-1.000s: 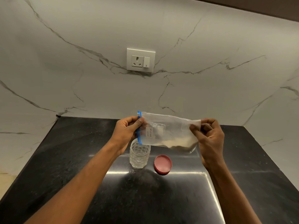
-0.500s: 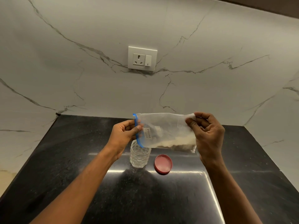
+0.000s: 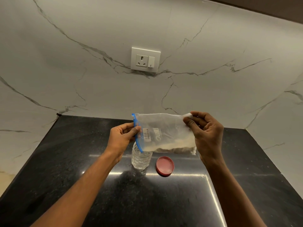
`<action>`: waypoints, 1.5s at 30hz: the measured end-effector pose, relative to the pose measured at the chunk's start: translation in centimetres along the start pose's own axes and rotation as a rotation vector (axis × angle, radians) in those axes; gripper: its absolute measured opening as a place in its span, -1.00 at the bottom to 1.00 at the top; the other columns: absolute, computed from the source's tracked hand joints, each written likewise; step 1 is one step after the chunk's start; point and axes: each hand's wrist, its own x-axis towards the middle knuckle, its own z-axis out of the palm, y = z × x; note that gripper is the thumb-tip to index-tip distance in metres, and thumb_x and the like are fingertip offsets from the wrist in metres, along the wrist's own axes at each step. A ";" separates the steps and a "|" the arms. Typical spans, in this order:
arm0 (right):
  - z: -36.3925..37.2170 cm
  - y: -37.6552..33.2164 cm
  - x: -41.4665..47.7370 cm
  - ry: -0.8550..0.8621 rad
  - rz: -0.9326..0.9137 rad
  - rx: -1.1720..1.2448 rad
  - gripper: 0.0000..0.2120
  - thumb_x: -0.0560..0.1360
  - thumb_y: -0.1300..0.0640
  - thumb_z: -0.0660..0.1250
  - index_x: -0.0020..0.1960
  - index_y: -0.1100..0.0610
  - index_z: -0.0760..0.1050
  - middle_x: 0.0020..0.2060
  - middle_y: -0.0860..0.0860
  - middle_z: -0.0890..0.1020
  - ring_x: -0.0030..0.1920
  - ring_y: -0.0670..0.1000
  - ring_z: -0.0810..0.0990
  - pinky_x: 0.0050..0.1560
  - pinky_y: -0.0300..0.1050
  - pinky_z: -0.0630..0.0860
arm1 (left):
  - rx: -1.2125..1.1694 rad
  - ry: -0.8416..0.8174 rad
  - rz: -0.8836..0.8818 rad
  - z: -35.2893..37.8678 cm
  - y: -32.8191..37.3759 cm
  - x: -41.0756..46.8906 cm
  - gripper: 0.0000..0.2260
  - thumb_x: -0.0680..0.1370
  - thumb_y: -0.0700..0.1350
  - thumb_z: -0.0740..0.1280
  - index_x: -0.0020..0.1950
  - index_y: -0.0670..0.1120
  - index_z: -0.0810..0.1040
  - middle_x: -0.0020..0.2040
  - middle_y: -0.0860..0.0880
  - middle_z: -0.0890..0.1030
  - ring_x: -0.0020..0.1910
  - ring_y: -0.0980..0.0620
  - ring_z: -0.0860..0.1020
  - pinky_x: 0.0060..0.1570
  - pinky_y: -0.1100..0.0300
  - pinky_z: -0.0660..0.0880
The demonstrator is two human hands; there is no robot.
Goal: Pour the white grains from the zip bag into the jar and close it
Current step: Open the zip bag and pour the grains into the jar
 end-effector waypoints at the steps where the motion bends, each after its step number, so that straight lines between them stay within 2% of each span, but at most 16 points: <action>1: 0.0 -0.1 0.0 0.000 -0.005 -0.002 -0.77 0.51 0.21 0.55 0.14 0.06 0.67 -0.03 0.06 0.79 0.02 0.06 0.79 0.08 -0.01 0.71 | -0.002 0.002 0.003 0.0 0.0 0.0 -0.81 0.60 -0.25 0.45 0.20 -0.13 0.70 0.07 -0.09 0.80 0.10 -0.07 0.77 0.00 0.10 0.74; 7: 0.2 -0.7 0.1 -0.013 -0.042 -0.011 -0.76 0.47 0.08 0.55 0.13 -0.03 0.67 -0.02 0.02 0.79 0.03 0.05 0.79 0.07 -0.03 0.71 | -0.003 -0.008 0.011 0.1 0.1 0.1 -0.80 0.59 -0.25 0.45 0.20 -0.12 0.70 0.08 -0.08 0.80 0.10 -0.06 0.77 -0.01 0.13 0.74; 13: 0.3 -0.7 0.1 -0.008 -0.048 -0.017 -0.75 0.50 0.20 0.57 0.13 -0.03 0.68 -0.03 -0.01 0.79 0.01 0.02 0.79 0.05 -0.10 0.71 | 0.002 -0.020 0.024 0.2 -0.1 0.3 -0.81 0.59 -0.24 0.47 0.20 -0.10 0.70 0.07 -0.06 0.80 0.09 -0.04 0.77 -0.04 0.17 0.73; 17: 0.3 -0.7 0.0 0.014 -0.018 0.022 -0.72 0.47 0.13 0.57 0.16 0.03 0.69 -0.03 0.00 0.80 0.02 0.04 0.79 0.06 -0.08 0.71 | -0.003 -0.019 0.021 0.2 -0.2 0.3 -0.79 0.57 -0.23 0.48 0.19 -0.10 0.70 0.08 -0.07 0.80 0.09 -0.05 0.77 -0.03 0.15 0.73; 20: 0.2 -0.6 0.0 0.024 -0.008 0.043 -0.71 0.47 0.17 0.57 0.19 0.08 0.68 -0.03 0.01 0.80 0.02 0.05 0.80 0.08 -0.09 0.70 | -0.009 -0.021 0.014 0.1 -0.2 0.3 -0.79 0.57 -0.23 0.48 0.20 -0.11 0.70 0.08 -0.08 0.80 0.10 -0.05 0.77 -0.02 0.14 0.73; 24: 0.5 -0.5 -0.1 -0.006 -0.003 0.024 -0.72 0.49 0.24 0.56 0.18 0.06 0.68 -0.04 -0.01 0.80 0.01 0.03 0.80 0.06 -0.12 0.70 | -0.006 -0.019 0.012 0.2 -0.3 0.2 -0.77 0.58 -0.26 0.46 0.24 -0.16 0.69 0.10 -0.12 0.79 0.10 -0.06 0.77 0.00 0.14 0.73; 30: 0.1 -0.5 -0.1 0.010 0.010 0.025 -0.72 0.49 0.19 0.57 0.18 0.08 0.69 -0.04 0.01 0.80 0.02 0.05 0.80 0.07 -0.09 0.71 | -0.008 -0.017 0.009 0.1 -0.3 0.0 -0.78 0.58 -0.26 0.47 0.23 -0.14 0.69 0.09 -0.09 0.79 0.10 -0.05 0.77 0.00 0.13 0.74; 37: 0.0 -0.9 0.2 -0.005 0.028 0.028 -0.73 0.50 0.21 0.54 0.18 0.07 0.68 -0.04 -0.04 0.80 0.00 0.00 0.79 0.03 -0.16 0.70 | -0.008 -0.022 0.013 0.2 -0.1 -0.1 -0.76 0.57 -0.27 0.47 0.24 -0.16 0.69 0.08 -0.09 0.80 0.09 -0.05 0.77 -0.03 0.16 0.73; 45: 0.3 -1.1 0.3 -0.038 0.039 0.032 -0.74 0.50 0.24 0.55 0.16 0.06 0.68 -0.05 0.00 0.80 0.01 0.02 0.79 0.03 -0.17 0.69 | 0.021 -0.004 -0.003 0.2 0.0 -0.2 -0.73 0.58 -0.28 0.47 0.28 -0.19 0.67 0.13 -0.15 0.78 0.13 -0.08 0.76 0.07 0.06 0.73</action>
